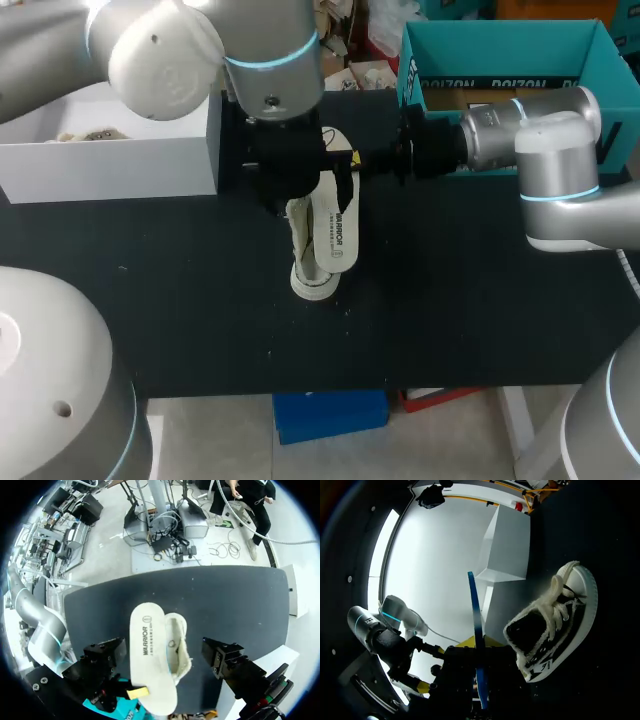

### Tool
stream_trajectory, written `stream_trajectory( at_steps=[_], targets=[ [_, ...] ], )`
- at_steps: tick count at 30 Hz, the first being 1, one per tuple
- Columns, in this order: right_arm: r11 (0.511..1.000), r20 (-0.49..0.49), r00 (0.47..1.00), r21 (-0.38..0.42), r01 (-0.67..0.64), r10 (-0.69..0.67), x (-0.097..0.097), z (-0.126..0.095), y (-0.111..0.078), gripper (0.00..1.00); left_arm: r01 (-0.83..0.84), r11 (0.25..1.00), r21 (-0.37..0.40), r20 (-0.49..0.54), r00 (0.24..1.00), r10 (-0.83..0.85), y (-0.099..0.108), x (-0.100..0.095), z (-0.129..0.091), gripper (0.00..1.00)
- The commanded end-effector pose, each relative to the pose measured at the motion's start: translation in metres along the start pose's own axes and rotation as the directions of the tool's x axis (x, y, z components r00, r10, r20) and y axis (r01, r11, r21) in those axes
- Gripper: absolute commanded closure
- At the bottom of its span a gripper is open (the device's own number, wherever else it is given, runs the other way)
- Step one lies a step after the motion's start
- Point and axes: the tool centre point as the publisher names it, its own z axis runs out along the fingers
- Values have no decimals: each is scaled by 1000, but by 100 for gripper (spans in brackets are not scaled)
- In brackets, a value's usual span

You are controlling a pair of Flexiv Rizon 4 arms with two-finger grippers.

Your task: Take the shoe out of the shoebox, open the shoe tongue, remove and reinsert the insole, then place the shoe into the shoebox

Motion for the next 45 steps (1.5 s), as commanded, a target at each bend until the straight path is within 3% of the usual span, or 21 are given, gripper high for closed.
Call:
stream_trajectory(
  at_steps=[1,5,6,24,28,32,34,41,45],
  targets=[
    [1000,2,1000,2,-1,1,0,1,1,100,-89,995,52,308,949,69,4,21,1,0],
    [1000,2,1000,2,-1,1,0,1,1,100,-139,990,-1,314,940,132,1,22,-1,0],
    [1000,2,1000,2,-1,1,0,1,1,100,-135,990,-40,257,956,141,1,23,-1,0],
    [1000,2,1000,2,-1,1,0,1,1,100,-135,990,-40,257,956,141,1,23,-1,0],
    [1000,2,1000,2,-1,1,0,1,1,100,-55,998,15,490,871,41,6,32,6,0],
    [1000,2,1000,2,-1,1,0,1,1,100,-6,999,35,649,761,-18,12,48,9,0],
    [1000,2,1000,2,-1,1,0,1,1,100,6,1000,-18,698,716,9,12,53,8,0],
    [1000,2,1000,2,-1,1,0,1,1,100,84,992,-95,855,517,38,11,63,3,0],
    [1000,2,1000,2,-1,1,0,1,1,100,175,972,-156,883,466,58,10,67,3,0]
  ],
)
